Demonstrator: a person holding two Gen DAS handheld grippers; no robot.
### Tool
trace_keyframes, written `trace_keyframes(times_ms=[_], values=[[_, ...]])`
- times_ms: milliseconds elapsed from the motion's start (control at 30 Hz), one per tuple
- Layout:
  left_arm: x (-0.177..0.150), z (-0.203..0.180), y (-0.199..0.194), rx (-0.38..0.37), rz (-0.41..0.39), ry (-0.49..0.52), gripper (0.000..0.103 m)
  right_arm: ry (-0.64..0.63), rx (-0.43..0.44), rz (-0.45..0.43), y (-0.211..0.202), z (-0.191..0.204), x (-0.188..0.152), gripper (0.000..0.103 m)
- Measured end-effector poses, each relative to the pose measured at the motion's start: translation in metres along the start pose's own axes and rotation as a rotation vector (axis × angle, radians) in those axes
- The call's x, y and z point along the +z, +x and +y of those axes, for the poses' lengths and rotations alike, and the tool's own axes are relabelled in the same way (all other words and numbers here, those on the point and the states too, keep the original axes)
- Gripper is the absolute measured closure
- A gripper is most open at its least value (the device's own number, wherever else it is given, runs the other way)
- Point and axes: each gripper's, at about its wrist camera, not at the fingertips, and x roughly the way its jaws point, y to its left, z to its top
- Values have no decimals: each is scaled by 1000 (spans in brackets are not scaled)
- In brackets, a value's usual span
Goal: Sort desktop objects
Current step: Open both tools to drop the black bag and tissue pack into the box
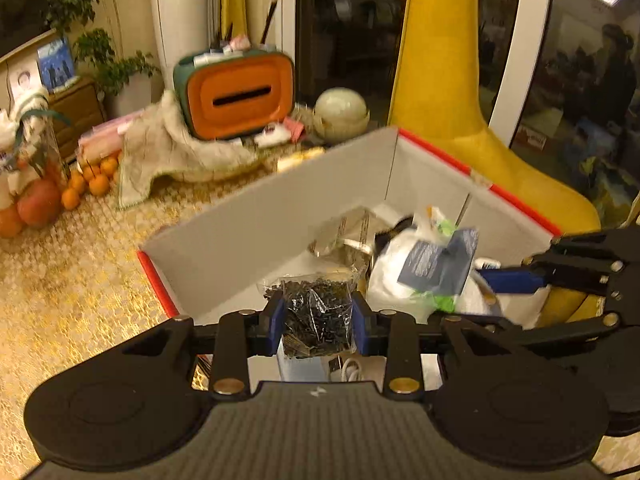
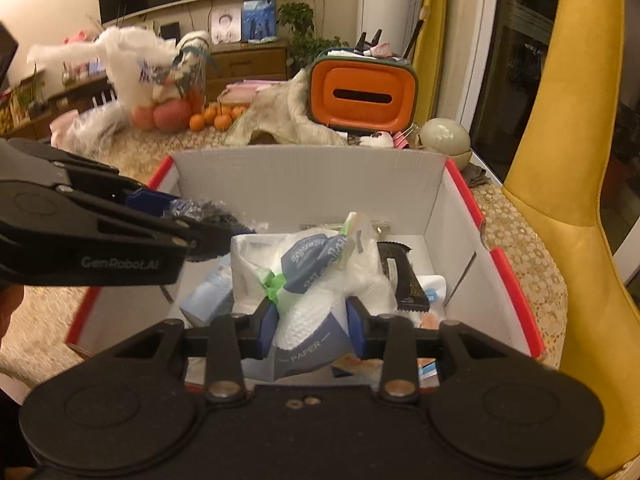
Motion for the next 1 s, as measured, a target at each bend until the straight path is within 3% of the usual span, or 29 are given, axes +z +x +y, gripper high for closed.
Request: trace_keyframes(times_ms=[233, 300, 333, 400, 667, 767, 1000], values=[[-7, 2, 17, -8, 66, -3, 70, -53, 0, 13, -1, 4, -2, 62], [-10, 2, 17, -10, 67, 2, 60, -49, 3, 14, -1, 2, -3, 55], [-11, 2, 16, -2, 65, 4, 47, -47, 8, 13, -2, 2, -2, 48], [-13, 2, 14, 17, 53, 8, 38, -40, 4, 8, -3, 1, -3, 43], [-20, 8, -10, -31, 11, -20, 30, -33, 20, -2, -17, -1, -4, 38], [-22, 11, -20, -43, -7, -39, 29, -43, 20, -15, -24, 1, -3, 32], [-28, 16, -49, -65, -60, -62, 29, -51, 3, -38, -44, 8, 1, 31]])
